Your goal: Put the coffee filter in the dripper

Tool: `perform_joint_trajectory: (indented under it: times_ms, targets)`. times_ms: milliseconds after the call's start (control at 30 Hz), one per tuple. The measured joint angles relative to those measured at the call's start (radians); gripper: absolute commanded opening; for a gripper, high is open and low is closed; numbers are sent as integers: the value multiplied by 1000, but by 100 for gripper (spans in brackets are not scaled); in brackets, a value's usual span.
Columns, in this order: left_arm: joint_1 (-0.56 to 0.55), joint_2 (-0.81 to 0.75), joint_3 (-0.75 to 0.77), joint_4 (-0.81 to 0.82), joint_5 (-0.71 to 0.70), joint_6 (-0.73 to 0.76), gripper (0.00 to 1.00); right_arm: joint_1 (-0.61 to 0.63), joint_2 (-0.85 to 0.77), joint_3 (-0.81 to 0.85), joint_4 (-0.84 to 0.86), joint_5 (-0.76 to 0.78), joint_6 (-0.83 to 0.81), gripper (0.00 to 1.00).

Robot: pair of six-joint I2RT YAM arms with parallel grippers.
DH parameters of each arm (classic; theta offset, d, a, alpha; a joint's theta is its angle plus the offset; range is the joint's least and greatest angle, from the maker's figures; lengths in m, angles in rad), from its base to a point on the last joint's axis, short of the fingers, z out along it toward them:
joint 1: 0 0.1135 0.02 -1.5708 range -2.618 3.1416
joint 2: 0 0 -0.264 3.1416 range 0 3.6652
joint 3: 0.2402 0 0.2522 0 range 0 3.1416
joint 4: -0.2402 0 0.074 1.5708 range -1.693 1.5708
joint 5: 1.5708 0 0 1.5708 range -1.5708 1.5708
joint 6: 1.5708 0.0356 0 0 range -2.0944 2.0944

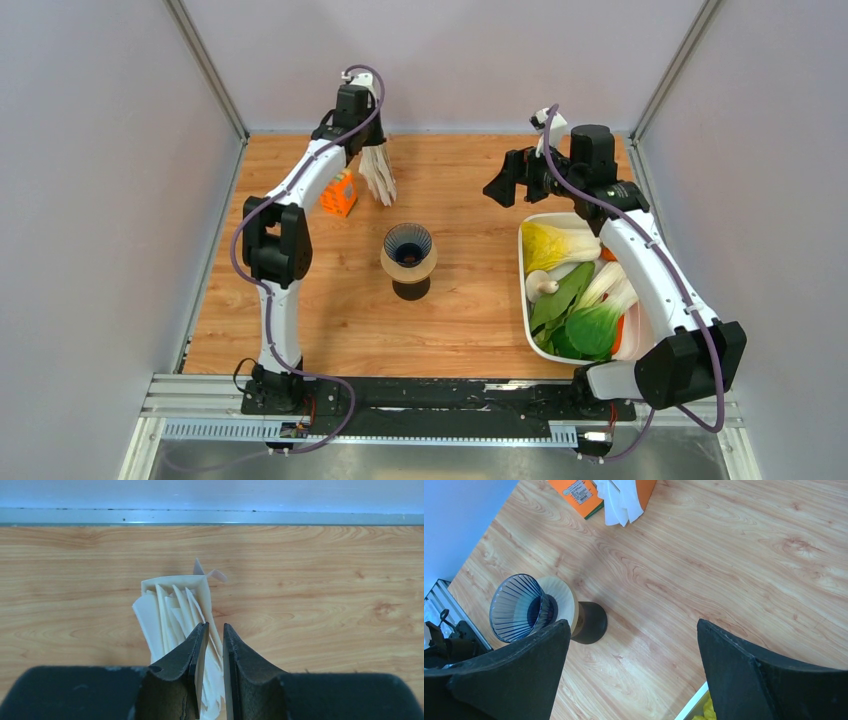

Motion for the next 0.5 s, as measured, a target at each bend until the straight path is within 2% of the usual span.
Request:
perform_joint_trajectory:
  times_ms: [500]
  targets:
    - [-5,27,0,-21,-6,-7,25,-4,8,0,1,-2,3,100]
